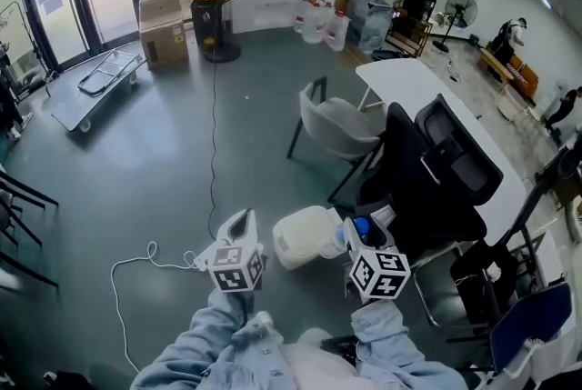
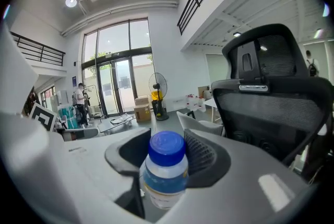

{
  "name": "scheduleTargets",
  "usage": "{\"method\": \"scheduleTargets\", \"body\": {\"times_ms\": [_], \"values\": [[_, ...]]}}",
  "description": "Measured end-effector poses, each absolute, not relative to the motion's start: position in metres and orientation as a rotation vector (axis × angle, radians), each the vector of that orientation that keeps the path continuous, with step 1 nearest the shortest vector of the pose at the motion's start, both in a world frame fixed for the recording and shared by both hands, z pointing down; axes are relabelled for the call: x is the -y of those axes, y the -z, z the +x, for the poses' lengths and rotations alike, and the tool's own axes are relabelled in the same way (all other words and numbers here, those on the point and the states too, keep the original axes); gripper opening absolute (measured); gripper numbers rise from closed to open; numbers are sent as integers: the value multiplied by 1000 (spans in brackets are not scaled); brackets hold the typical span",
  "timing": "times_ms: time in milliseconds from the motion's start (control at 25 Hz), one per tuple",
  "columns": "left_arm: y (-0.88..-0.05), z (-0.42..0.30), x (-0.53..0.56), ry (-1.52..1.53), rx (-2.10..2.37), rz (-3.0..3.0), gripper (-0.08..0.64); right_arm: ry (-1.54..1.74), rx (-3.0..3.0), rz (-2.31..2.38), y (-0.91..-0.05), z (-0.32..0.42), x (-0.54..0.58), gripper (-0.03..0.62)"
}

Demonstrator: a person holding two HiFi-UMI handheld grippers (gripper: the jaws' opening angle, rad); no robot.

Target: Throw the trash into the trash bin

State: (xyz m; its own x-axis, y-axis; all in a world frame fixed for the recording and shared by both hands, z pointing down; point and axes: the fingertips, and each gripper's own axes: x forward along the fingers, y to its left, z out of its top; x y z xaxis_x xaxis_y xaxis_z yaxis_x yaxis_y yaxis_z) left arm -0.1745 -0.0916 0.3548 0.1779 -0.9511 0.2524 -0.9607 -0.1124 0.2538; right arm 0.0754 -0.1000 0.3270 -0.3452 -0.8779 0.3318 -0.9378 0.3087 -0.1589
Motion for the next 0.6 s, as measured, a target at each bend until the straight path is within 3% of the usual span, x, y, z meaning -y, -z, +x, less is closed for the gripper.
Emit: {"method": "scheduleTargets", "body": {"times_ms": [600], "values": [[-396, -190, 121, -62, 1838, 1972, -5, -480, 2379, 1515, -357, 63, 156, 201]]}}
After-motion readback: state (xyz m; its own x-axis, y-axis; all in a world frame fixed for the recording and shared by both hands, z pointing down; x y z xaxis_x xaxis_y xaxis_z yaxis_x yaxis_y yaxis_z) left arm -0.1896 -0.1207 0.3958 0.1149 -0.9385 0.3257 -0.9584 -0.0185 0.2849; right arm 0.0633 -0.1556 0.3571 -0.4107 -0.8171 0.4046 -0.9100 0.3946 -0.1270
